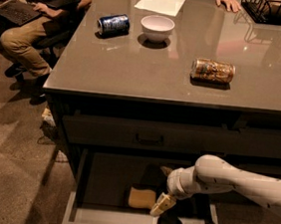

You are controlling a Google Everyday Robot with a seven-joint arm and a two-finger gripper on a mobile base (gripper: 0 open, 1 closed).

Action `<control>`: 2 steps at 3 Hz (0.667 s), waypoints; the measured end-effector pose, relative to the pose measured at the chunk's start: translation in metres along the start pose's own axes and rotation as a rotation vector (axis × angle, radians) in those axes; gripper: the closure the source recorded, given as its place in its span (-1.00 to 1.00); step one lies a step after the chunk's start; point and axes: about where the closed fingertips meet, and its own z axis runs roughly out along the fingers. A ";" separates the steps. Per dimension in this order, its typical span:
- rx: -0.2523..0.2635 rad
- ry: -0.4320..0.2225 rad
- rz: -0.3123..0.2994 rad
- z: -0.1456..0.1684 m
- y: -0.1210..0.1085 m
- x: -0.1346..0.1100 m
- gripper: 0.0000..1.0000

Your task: Pick sponge from middle drawer and place on counter

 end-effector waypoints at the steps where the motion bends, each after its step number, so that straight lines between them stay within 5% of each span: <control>1: -0.009 0.009 -0.016 0.021 0.000 0.001 -1.00; 2: -0.002 0.020 -0.017 0.042 -0.005 0.007 -1.00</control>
Offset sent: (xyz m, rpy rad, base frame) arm 0.0155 0.0205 -0.0464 -0.0329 -0.0156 0.0138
